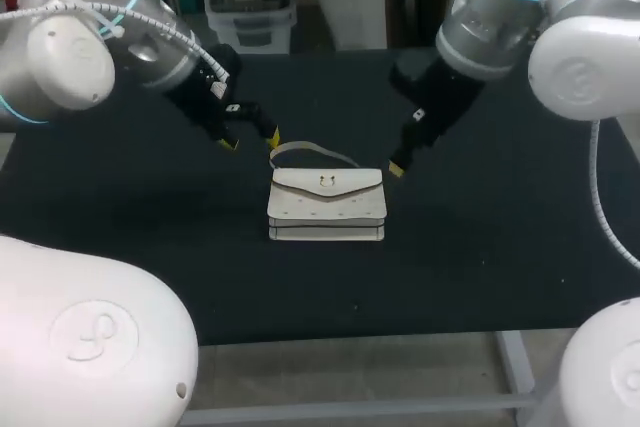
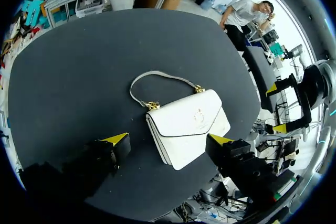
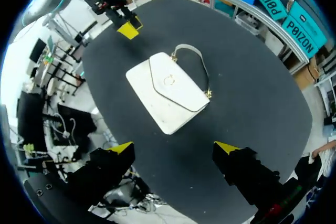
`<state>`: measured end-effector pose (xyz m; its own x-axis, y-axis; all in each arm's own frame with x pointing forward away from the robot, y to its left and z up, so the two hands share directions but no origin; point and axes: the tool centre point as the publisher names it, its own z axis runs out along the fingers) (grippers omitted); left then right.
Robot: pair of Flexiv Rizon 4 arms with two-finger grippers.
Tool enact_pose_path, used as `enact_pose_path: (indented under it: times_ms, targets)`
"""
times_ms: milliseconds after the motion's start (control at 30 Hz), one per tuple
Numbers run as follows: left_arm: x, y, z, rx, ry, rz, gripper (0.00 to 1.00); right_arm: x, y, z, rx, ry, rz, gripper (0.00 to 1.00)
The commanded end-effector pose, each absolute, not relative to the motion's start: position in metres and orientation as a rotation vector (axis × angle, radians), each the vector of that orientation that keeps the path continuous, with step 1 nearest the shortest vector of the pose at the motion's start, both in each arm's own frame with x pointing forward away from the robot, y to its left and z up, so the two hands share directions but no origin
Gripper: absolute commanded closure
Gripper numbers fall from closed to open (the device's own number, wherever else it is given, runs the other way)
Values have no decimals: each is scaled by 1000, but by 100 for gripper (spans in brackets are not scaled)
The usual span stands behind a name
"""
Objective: Pick up the bag, open it, inspect its contents, close it, and place it on the opposite side
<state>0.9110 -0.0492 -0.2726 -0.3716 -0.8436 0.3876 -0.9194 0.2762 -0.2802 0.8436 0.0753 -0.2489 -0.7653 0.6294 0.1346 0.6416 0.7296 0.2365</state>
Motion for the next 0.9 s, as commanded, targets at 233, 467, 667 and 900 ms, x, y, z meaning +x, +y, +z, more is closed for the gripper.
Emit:
enact_pose_path:
  times_ms: [233,467,667,900]
  targets:
    - [919,-52,-272,1760,-2411,419,0,853,62,-248,-1029,-2646,-461,0]
    - [919,-52,-272,1760,-2411,419,0,853,62,-248,-1029,-2646,-461,0]
    - [927,-61,-271,1863,-2209,393,0,851,66,-244,-1075,-2635,-482,0]
    - [927,-68,-285,2126,-1698,291,0,831,65,-238,-1498,-2405,-578,0]
